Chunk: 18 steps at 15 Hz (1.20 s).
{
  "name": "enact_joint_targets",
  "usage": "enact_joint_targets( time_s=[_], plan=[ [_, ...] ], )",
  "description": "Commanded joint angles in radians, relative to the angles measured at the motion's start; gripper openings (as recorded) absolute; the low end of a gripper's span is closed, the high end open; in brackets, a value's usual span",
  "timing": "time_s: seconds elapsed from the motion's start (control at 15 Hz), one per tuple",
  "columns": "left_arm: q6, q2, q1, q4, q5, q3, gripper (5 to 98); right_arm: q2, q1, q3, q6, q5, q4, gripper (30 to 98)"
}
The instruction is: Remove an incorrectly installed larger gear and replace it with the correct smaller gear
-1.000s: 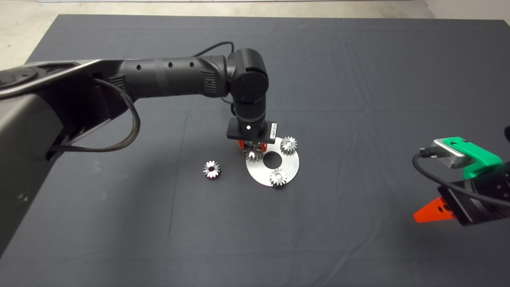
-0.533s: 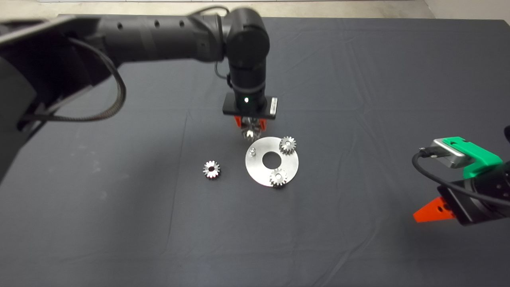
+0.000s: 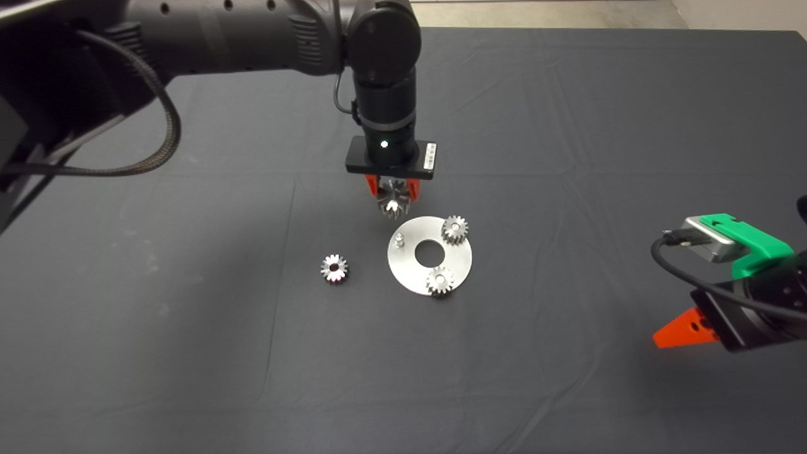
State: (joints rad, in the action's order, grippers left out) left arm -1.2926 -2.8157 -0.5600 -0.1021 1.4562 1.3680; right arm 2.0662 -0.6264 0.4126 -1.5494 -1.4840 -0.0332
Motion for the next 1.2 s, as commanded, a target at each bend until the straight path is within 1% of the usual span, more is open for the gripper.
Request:
enact_joint_targets(
  time_s=[0.0, 0.07, 0.2, 0.33, 0.53, 0.73, 0.87, 0.93, 1.13],
  plan=[
    [-0.052, 0.192, -0.03, 0.01, 0.036, -0.176, 41.7, -0.001, -0.016, -0.003, 0.003, 0.004, 0.026, 66.0],
    [-0.056, 0.235, -0.021, 0.005, 0.041, -0.215, 41.7, 0.0, -0.016, -0.003, 0.003, 0.004, 0.027, 66.0],
    [-0.067, 0.302, 0.024, -0.002, 0.043, -0.279, 41.7, 0.001, -0.016, -0.005, 0.003, 0.004, 0.029, 66.0],
    [-0.077, 0.34, 0.044, -0.013, 0.043, -0.313, 41.7, -0.001, -0.016, -0.005, 0.003, 0.004, 0.029, 66.0],
    [-0.08, 0.337, 0.073, -0.023, 0.041, -0.317, 41.6, -0.002, -0.016, -0.005, 0.003, 0.004, 0.029, 66.0],
    [-0.08, 0.316, 0.116, -0.054, 0.036, -0.307, 41.5, -0.002, -0.016, -0.006, 0.003, 0.004, 0.028, 66.0],
    [-0.083, 0.31, 0.126, -0.059, 0.036, -0.307, 41.5, -0.002, -0.016, -0.006, 0.003, 0.005, 0.029, 66.0],
    [-0.083, 0.311, 0.13, -0.077, 0.036, -0.307, 41.5, -0.002, -0.016, -0.006, 0.003, 0.005, 0.028, 66.0],
    [-0.083, 0.312, 0.167, -0.127, 0.036, -0.308, 41.5, -0.004, -0.016, -0.006, 0.003, 0.005, 0.027, 66.0]
  ],
)
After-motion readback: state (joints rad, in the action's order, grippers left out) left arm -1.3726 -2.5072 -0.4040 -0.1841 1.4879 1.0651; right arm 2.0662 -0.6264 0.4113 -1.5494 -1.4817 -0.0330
